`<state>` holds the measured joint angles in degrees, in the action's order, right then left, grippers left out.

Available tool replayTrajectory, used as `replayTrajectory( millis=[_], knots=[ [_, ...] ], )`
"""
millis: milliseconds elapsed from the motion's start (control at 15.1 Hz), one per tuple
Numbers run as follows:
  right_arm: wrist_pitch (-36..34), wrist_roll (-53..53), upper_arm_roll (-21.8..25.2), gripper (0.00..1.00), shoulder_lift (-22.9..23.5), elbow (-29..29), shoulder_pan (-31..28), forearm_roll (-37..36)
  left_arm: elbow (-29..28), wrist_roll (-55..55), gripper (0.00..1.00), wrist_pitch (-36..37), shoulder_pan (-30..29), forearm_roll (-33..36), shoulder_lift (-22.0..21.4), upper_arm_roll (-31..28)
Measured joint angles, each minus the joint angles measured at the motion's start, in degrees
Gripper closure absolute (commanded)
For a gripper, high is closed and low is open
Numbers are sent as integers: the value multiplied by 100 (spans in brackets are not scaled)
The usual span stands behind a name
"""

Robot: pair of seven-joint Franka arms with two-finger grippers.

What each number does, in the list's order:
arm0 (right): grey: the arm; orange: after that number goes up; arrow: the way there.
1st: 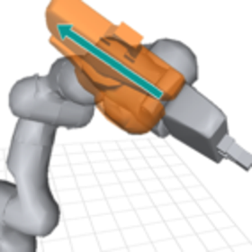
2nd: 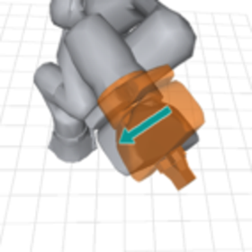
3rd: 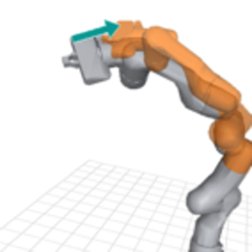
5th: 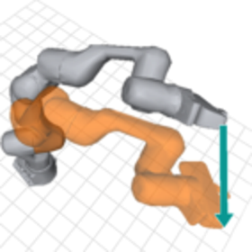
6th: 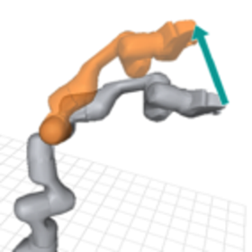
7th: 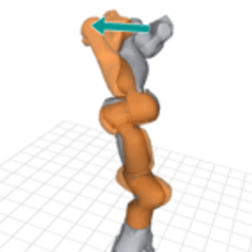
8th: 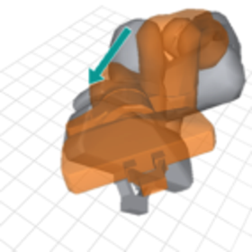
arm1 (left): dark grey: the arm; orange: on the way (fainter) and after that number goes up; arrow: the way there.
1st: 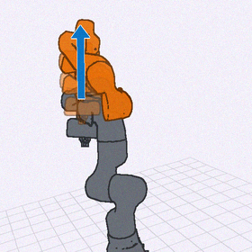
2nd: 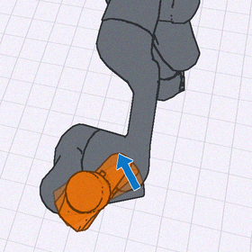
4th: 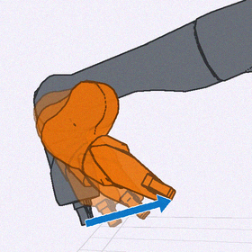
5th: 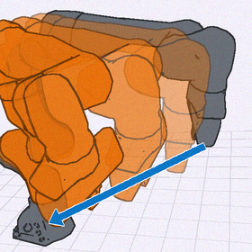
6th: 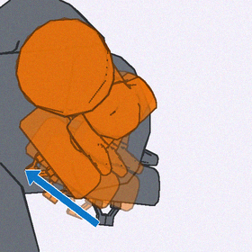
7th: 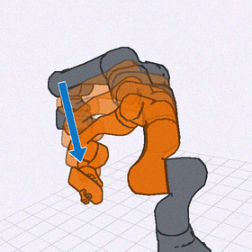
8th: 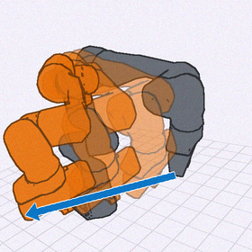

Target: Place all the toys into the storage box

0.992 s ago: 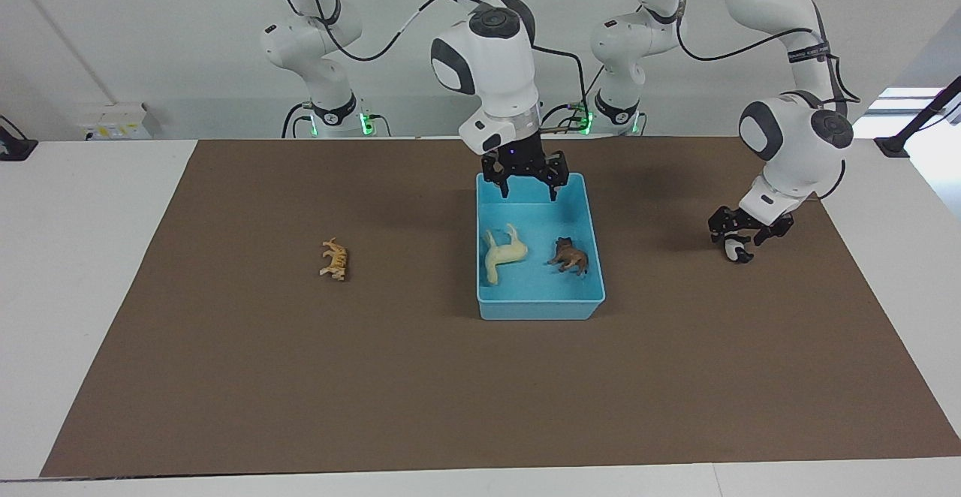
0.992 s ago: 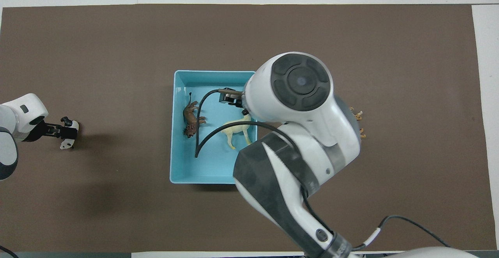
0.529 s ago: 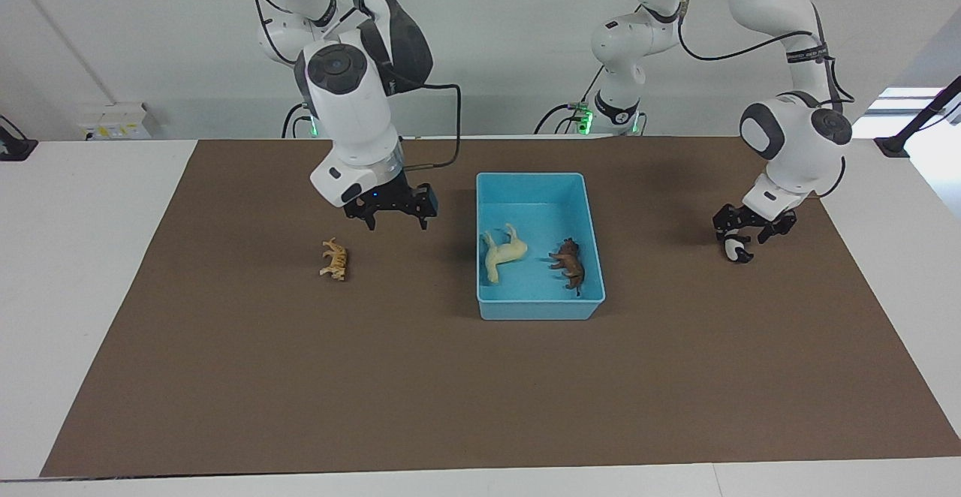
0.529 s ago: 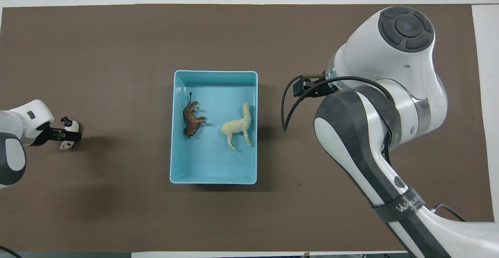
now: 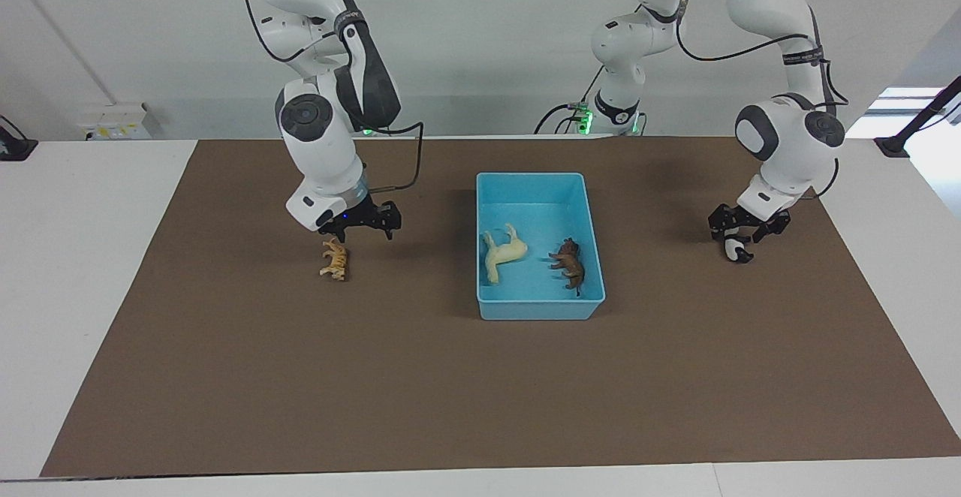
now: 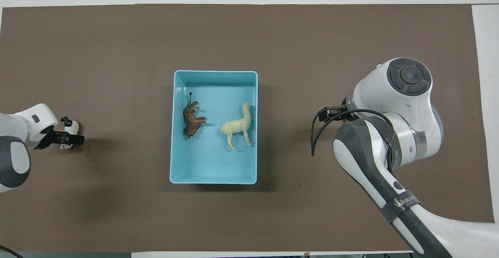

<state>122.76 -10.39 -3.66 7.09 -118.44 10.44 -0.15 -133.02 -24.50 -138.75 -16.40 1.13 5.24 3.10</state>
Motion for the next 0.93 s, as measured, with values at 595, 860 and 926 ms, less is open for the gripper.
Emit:
replayTrajectory(
  millis=[595,860,926],
  knots=[
    [1104,122,-2,0,-2,-685,-288,-85,-5,77,89,-14,-1,0,-1,0],
    [1166,363,-1,0,38,-777,-563,-88,359,531,89,458,71,0,-5,67],
    [1226,384,-2,0,48,-810,-603,-88,648,758,89,882,192,0,-12,86]
  ],
)
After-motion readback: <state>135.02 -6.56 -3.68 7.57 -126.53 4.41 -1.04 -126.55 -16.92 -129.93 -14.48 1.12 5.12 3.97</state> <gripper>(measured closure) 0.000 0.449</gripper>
